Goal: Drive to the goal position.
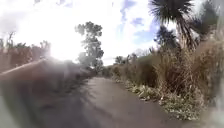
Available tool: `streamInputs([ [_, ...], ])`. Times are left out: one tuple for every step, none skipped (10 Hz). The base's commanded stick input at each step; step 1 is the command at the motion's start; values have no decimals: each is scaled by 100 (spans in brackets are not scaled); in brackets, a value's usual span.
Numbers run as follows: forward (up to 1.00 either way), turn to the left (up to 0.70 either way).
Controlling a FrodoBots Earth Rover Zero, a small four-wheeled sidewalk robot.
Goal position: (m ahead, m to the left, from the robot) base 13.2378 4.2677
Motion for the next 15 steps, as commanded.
streamInputs([
  [50, 1],
  [50, 1],
  [50, 1],
  [50, 1],
  [50, 1],
  [50, 1],
  [50, 1],
  [50, 1],
  [50, 1],
  [50, 1],
  [50, 1],
  [50, 1],
  [50, 1],
  [50, 1],
  [50, 1],
])
